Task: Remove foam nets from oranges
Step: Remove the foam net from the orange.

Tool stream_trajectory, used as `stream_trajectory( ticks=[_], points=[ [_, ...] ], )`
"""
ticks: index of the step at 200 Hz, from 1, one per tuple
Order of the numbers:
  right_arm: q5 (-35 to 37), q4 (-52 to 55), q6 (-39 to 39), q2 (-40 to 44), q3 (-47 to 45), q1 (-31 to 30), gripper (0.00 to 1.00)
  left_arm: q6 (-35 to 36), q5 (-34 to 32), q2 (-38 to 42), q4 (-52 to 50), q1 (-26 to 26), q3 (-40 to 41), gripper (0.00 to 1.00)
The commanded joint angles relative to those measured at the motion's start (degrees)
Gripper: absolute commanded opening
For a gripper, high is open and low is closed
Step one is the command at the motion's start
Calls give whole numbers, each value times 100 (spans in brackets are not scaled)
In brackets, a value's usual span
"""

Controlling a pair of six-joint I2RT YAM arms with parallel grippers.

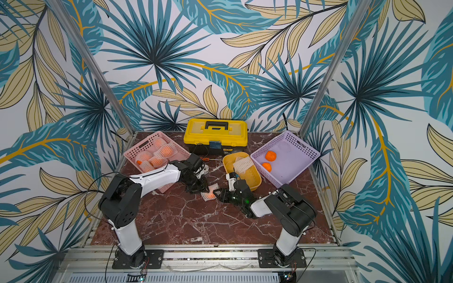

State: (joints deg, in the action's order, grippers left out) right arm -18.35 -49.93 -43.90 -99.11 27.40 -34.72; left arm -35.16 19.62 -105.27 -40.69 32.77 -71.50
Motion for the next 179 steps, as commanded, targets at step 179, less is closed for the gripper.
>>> stream_trajectory(
  ticks=[179],
  points=[
    [2305,2866,2947,1196,959,-1098,1,-2324,960,1175,331,-333,156,84]
  ],
)
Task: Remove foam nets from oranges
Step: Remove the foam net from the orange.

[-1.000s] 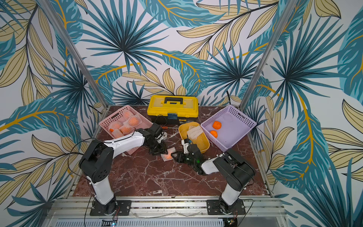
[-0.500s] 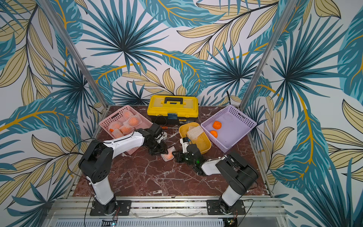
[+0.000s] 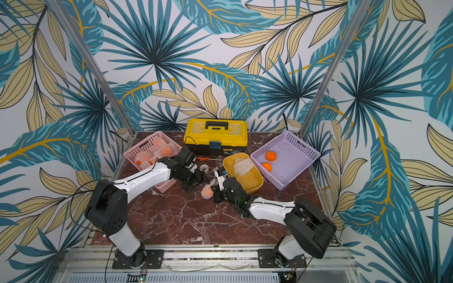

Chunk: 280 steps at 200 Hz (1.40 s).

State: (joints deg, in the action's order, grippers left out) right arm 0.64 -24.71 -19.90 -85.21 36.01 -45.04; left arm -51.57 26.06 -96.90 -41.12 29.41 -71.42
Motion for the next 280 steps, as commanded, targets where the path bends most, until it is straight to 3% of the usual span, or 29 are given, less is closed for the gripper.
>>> stream_trajectory(
  ticks=[1,40,74,172,229,280],
  points=[
    [412,344,561,-209,94,-67,0,-703,331,338,398,3,155,84],
    [730,338,1051,-412,152,-349,0,-1012,934,46,632,30,179,89],
    [971,240,1499,-512,169,-634,0,-1309,958,-119,636,47,344,92],
    [754,-341,2094,-589,-33,-981,0,-1033,1394,-728,632,30,-101,93],
    [750,-271,2214,-650,11,-1045,0,-853,1016,-735,333,12,-66,76],
    [731,-245,2104,-708,52,-1042,5,-684,744,-638,172,12,-92,50]
  ],
)
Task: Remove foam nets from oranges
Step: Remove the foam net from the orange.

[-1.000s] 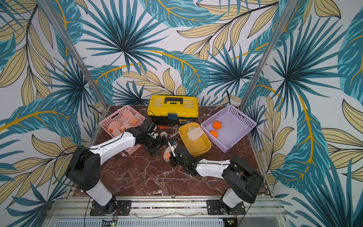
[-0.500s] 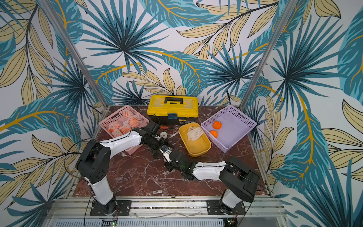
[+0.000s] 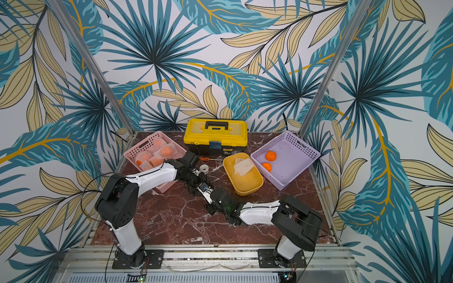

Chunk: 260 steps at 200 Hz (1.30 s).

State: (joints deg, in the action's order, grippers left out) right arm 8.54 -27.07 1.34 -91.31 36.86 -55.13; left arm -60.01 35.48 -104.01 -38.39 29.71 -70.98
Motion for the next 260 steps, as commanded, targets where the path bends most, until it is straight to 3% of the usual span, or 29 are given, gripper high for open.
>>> stream_trajectory(
  ticks=[1,30,73,108,166,211,260],
  points=[
    [-60,-9,-25,-98,-36,-32,5,158,-195,73,-100,-18,-135,50],
    [-169,8,-181,-46,-30,-33,17,200,-225,100,-116,-18,-101,37],
    [-228,-11,-778,348,-218,-15,55,248,-243,135,-121,-18,-108,23],
    [-527,53,-1472,851,-441,177,72,331,-252,152,-160,-18,-144,14],
    [-1252,133,-2133,1350,-744,953,80,499,-253,175,-242,-27,-236,7],
    [-1354,587,-1441,870,-437,1093,86,527,-183,212,-248,-27,-260,7],
    [-1227,494,-829,510,-206,1019,85,508,-112,223,-257,-27,-276,7]
  ],
)
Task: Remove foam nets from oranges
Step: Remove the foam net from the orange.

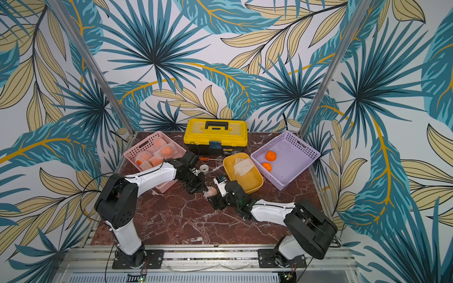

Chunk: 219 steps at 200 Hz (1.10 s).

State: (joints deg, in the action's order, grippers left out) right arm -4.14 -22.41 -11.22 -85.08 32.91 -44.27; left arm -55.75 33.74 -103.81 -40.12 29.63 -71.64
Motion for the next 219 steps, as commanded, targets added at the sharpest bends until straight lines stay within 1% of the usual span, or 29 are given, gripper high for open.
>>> stream_trajectory(
  ticks=[1,32,66,96,100,111,134,145,166,181,203,219],
  points=[
    [47,27,432,-118,194,-70,85,81,72,203,-84,-18,-210,7],
    [264,106,673,-154,292,-143,80,80,115,203,-84,-18,-243,7],
    [-122,-402,727,241,-140,-143,80,117,175,164,-84,-35,-260,7],
    [-329,-326,897,347,-232,-143,85,134,211,150,-84,-36,-266,7],
    [-328,-325,901,345,-225,-143,92,134,212,156,-84,-35,-273,7],
    [-368,-304,940,310,-182,-143,99,149,229,159,-84,-34,-288,7],
    [252,-22,1014,6,106,-143,100,160,257,186,-86,-44,-280,7],
    [486,44,924,-127,195,-138,99,169,256,203,-84,-45,-265,7],
    [677,-357,725,-209,67,-143,97,178,294,216,-84,-45,-241,7],
    [662,-241,746,-340,201,-143,94,187,287,243,-84,-45,-219,7],
    [525,-207,748,-523,317,-142,84,204,334,256,-84,-45,-231,7],
    [456,-258,747,-577,322,-143,75,213,361,270,-84,-45,-245,7]
  ],
)
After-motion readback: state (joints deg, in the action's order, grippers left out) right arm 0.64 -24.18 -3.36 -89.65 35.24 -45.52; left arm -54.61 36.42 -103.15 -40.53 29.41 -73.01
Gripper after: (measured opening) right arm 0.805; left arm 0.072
